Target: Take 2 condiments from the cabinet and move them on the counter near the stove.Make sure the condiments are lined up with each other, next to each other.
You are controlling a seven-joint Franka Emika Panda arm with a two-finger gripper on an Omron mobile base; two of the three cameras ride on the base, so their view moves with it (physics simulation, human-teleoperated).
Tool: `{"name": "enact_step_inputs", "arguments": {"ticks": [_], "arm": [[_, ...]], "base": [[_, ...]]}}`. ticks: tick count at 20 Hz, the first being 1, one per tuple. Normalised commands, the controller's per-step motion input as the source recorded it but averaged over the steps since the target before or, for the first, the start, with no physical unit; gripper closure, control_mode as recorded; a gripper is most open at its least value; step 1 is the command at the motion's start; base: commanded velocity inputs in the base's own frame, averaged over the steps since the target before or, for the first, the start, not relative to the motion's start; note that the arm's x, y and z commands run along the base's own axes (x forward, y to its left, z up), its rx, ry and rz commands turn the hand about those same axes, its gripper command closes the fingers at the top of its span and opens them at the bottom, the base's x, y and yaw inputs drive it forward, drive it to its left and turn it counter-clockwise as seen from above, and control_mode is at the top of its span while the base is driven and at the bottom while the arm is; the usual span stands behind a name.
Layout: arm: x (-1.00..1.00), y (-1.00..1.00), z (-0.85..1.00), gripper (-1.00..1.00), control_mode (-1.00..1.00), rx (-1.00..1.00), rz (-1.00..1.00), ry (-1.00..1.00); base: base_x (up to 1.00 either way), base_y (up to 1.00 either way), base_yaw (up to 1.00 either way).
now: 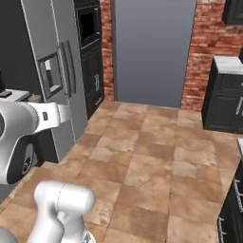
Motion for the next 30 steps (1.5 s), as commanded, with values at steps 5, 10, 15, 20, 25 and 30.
{"name": "enact_step_inputs", "arguments": {"ticks": [5, 10, 15, 20, 25, 30], "arm": [[0.0, 0.0, 0.0, 1.0, 1.0, 0.0, 0.0, 0.0], [0.0, 0.0, 0.0, 1.0, 1.0, 0.0, 0.0, 0.0], [0.0, 0.0, 0.0, 1.0, 1.0, 0.0, 0.0, 0.0], [0.0, 0.0, 0.0, 1.0, 1.0, 0.0, 0.0, 0.0], [0.0, 0.0, 0.0, 1.0, 1.0, 0.0, 0.0, 0.0], [0.0, 0.0, 0.0, 1.0, 1.0, 0.0, 0.0, 0.0]], "base": [[1.0, -0.77, -0.24], [1.0, -0.47, -0.18], [1.0, -0.05, -0.1], [1.0, 0.02, -0.05], [1.0, -0.35, -0.09], [1.0, -0.46, -0.12]]}}
